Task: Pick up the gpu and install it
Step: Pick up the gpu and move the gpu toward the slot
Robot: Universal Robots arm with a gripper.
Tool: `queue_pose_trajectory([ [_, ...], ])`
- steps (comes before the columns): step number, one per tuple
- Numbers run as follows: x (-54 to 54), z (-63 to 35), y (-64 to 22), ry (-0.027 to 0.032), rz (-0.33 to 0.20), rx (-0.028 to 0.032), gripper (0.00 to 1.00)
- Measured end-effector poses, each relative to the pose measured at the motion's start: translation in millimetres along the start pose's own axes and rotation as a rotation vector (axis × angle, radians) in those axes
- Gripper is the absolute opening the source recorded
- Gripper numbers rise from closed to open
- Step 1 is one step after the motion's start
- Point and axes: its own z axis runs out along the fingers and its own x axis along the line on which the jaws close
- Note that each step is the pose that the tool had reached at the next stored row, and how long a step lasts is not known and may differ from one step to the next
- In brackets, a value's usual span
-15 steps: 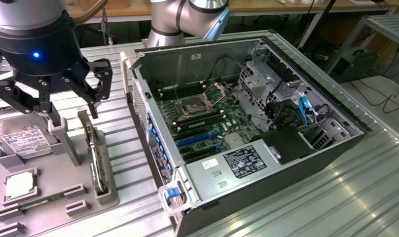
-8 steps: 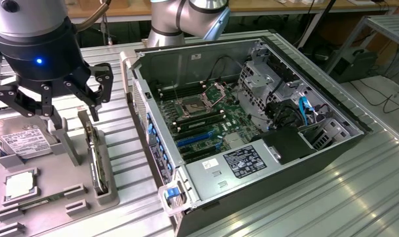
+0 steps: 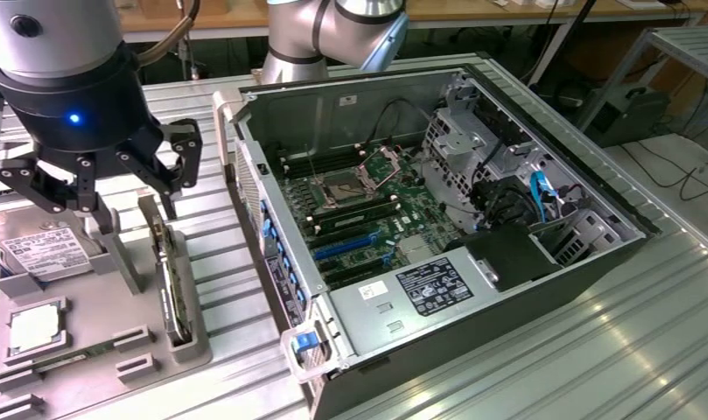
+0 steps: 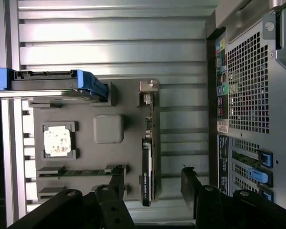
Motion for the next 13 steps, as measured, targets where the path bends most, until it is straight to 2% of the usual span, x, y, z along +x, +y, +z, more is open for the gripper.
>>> queue_pose_trajectory([
  [13, 0.3, 12.7, -1.6, 0.0003, -0.003, 0.0, 0.6],
])
